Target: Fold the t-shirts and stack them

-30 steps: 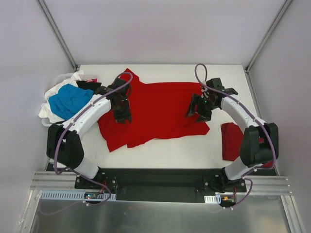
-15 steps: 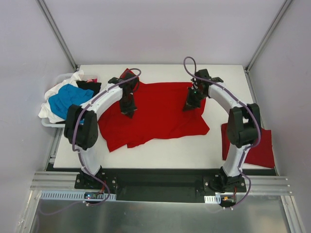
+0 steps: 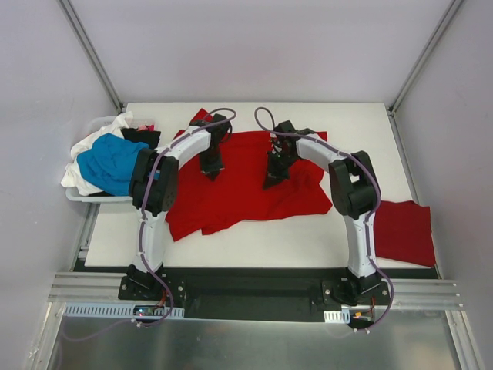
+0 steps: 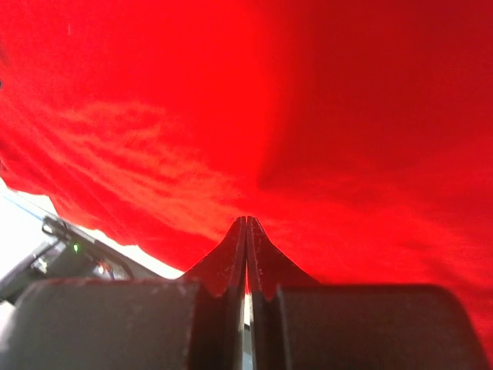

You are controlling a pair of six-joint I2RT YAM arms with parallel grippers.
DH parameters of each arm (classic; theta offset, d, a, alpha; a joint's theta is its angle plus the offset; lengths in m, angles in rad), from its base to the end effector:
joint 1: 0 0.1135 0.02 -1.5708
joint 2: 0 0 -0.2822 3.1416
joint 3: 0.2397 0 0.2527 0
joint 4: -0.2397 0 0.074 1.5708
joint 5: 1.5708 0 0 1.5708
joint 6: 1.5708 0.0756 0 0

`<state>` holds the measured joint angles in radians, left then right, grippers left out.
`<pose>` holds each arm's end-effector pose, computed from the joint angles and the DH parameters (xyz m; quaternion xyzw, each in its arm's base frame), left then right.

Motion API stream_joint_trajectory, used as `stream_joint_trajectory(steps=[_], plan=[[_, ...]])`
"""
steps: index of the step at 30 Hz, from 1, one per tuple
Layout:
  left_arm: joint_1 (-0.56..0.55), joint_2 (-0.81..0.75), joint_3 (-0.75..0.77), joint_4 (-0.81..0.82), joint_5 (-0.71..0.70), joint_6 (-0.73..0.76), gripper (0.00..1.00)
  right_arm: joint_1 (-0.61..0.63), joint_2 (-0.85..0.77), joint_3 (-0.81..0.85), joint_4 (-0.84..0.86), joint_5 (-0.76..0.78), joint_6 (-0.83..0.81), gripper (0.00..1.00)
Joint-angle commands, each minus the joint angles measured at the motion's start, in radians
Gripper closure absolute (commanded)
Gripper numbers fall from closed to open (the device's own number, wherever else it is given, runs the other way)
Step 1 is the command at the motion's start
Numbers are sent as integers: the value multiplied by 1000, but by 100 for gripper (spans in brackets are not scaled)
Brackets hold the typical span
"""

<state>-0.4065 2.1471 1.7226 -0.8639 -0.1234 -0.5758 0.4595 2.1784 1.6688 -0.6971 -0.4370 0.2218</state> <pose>0.4296 -0.1748 0.1606 -0.0922 0.9839 -0.0124 0.1526 0.4119 0.2395 0.1447 -0.1528 0.9487 0.2600 0.0954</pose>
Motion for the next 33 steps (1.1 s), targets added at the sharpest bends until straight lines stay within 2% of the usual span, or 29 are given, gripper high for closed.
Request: stream_joint_trajectory(steps=[1,6,8,10,12,16,20,21,25,33], plan=[[0,-9,-46,-7,-45,24,100,21,-8,-14,-9,-57,8,99],[1,-16,-47,-12,33,30,100,21,3,-21,5,-88,19,99],[1,-86,-87,20,172,33,100,22,-11,-29,24,-103,27,99],[5,-145,-156,176,290,60,100,21,-16,-27,45,-121,30,99],[21,-194,-253,330,479,65,100,21,-6,-20,56,-149,39,99],[41,-168,-258,405,631,41,100,18,6,-11,108,-190,59,99],[54,-136,-245,408,595,27,100,13,20,3,94,-145,65,99],[57,-128,-245,395,537,24,100,11,23,3,87,-132,62,99],[66,-107,-265,355,450,39,100,8,29,0,71,-103,50,99],[77,-35,-233,286,389,73,100,-7,72,26,42,-71,70,99]])
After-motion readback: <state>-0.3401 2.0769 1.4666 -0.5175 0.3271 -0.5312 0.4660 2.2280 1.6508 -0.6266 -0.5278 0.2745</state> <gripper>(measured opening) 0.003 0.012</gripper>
